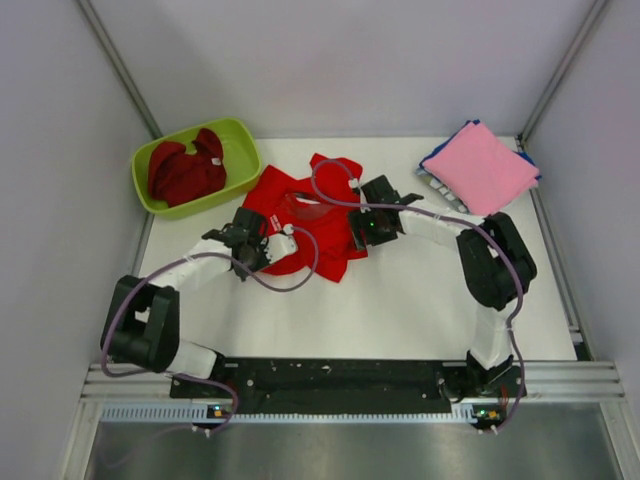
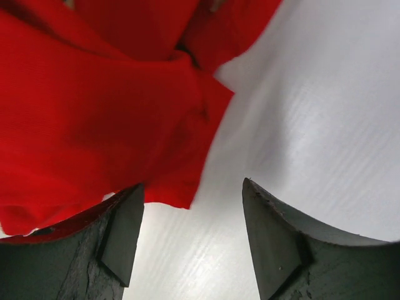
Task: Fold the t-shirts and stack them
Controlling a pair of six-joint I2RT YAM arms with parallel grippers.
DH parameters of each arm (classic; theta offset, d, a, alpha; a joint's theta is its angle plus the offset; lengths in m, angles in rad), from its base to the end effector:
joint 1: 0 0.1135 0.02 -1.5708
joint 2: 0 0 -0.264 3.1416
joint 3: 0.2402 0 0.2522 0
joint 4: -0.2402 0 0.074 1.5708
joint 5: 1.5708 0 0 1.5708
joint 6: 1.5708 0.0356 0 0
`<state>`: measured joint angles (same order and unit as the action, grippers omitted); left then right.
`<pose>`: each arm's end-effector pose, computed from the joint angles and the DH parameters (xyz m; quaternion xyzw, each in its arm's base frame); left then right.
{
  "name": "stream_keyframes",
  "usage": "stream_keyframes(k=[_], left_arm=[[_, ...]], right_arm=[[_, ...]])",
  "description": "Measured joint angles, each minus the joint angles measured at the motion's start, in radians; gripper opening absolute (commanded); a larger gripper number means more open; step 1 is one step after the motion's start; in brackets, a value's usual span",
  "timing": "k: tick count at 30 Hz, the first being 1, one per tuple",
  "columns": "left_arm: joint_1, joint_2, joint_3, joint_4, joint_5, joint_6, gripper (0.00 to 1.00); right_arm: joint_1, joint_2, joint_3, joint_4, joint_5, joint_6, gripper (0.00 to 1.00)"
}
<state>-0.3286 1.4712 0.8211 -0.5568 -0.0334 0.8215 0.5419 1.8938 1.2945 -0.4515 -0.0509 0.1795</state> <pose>0.2503 -0.0841 0.1733 0.5323 0.8268 0.0601 0.1714 0.3369 0.2049 0.1801 -0.1805 0.9491 0.1137 0.2318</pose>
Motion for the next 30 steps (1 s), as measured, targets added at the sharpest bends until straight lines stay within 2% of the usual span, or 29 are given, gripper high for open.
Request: stream_keyframes(k=[3, 5, 7, 8, 9, 13, 18, 23, 30], left_arm=[[0.001, -0.08, 0.005, 0.004, 0.038, -0.024, 0.0], [0.001, -0.136, 0.017, 0.003, 0.069, -0.039, 0.0], [0.001, -0.167, 0.039, 0.001, 0.087, -0.055, 0.0], [0.002, -0.171, 0.051, -0.002, 0.092, -0.063, 0.0], [0.004, -0.172, 0.066, -0.005, 0.098, -0.072, 0.0], [0.029, -0.172, 0.134, -0.041, 0.121, -0.12, 0.0], [0.067, -0.172, 0.294, -0.095, 0.091, -0.173, 0.0], [0.09, -0.172, 0.544, -0.208, 0.044, -0.179, 0.0], [0.092, -0.21, 0.997, -0.398, 0.138, -0.164, 0.0]], right_arm=[[0.028, 0.014, -0.004, 0.039, -0.014, 0.026, 0.63], [0.032, 0.025, -0.005, 0.061, -0.013, 0.038, 0.57], [0.032, 0.039, -0.007, 0.078, -0.013, 0.052, 0.34], [0.032, 0.04, -0.01, 0.093, -0.014, 0.066, 0.2], [0.032, 0.043, -0.011, 0.101, -0.016, 0.064, 0.0], [0.028, 0.053, -0.021, 0.133, -0.032, 0.093, 0.0], [-0.027, -0.011, -0.081, 0.129, -0.068, 0.106, 0.0], [-0.149, -0.241, -0.07, 0.027, -0.028, 0.064, 0.0], [-0.158, -0.592, 0.229, -0.048, 0.077, -0.093, 0.0]])
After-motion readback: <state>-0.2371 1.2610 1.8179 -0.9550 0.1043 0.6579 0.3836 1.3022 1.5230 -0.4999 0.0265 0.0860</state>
